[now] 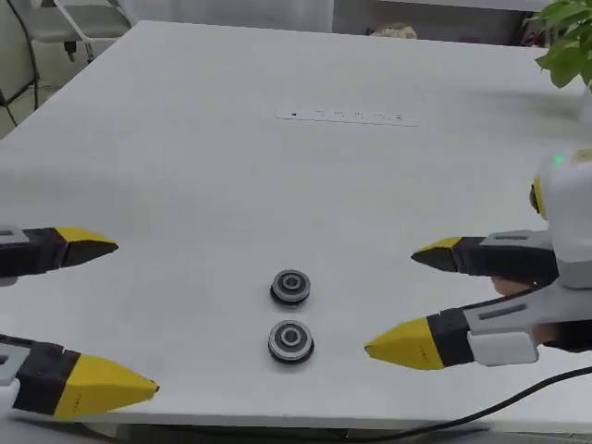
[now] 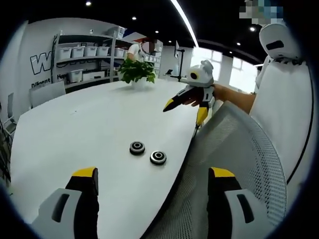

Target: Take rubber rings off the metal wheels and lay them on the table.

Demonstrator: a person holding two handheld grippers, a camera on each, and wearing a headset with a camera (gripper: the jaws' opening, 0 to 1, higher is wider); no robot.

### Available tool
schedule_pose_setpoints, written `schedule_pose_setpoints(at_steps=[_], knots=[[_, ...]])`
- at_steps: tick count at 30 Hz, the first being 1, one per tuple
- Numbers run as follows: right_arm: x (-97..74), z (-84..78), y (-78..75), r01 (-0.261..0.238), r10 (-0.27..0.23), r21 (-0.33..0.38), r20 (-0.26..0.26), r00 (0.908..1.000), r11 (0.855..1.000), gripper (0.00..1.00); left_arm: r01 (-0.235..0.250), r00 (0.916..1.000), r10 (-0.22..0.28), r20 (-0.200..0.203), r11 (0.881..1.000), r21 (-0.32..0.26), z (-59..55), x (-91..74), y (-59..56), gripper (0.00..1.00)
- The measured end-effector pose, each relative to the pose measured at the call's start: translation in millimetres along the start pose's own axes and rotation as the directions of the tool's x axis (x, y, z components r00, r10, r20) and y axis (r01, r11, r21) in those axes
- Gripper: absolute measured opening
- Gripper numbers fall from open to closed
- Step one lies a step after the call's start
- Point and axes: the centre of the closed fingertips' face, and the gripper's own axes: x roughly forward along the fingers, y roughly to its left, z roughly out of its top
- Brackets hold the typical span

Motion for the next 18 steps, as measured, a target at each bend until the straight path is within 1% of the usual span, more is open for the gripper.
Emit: schedule_pose_setpoints(at_steps=[3, 5, 6, 8, 11, 14, 15, 16, 18], knots=[[0.1, 8.9, 1.8, -0.007, 0.007, -0.051, -0.005, 1.0, 0.999, 0.76, 0.006, 1.0, -0.006, 0.004, 0.999, 0.041, 12.4, 3.6, -2.1, 0.89], [0.8, 13.5, -1.6, -0.006, 0.005, -0.071, -0.017, 0.9998, 0.997, 0.71, 0.016, 0.9999, -0.017, 0.0, 0.997, 0.069, 19.8, 6.2, -3.8, 0.9], [1.7, 16.0, -3.7, -0.003, 0.002, -0.073, -0.018, 0.9998, 0.997, 0.69, 0.023, 0.9997, -0.023, 0.0, 0.995, 0.093, 25.1, 8.2, -3.9, 0.9], [4.2, 24.1, -7.7, 0.004, -0.005, -0.079, -0.013, 0.9999, 0.997, 0.69, 0.034, 0.9994, -0.035, 0.007, 0.993, 0.113, 33.4, 12.3, -3.4, 0.9], [7.5, 35.3, -8.1, -0.001, -0.001, -0.113, -0.012, 0.9999, 0.994, 0.68, 0.046, 0.9989, -0.046, -0.002, 0.989, 0.142, 40.3, 18.4, -1.2, 0.9], [11.2, 45.9, -8.1, -0.003, 0.001, -0.142, -0.014, 0.9999, 0.99, 0.66, 0.046, 0.9989, -0.045, -0.009, 0.982, 0.185, 47.9, 23.7, 1.6, 0.9], [13.2, 49.9, -8.1, -0.005, 0.003, -0.142, -0.013, 0.9999, 0.99, 0.64, 0.039, 0.9992, -0.04, 0.003, 0.979, 0.201, 53.5, 26.2, 2.9, 0.89], [14.9, 52.9, -8.3, -0.006, 0.004, -0.142, -0.011, 0.9999, 0.99, 0.62, 0.027, 0.9993, -0.032, 0.022, 0.979, 0.204, 58.9, 28.3, 4.7, 0.87], [19.6, 60.1, -12.2, -0.009, 0.01, -0.147, 0.005, 0.9999, 0.989, 0.59, 0.015, 0.9978, -0.027, 0.061, 0.981, 0.191, 68.6, 33.2, 6.4, 0.85]])
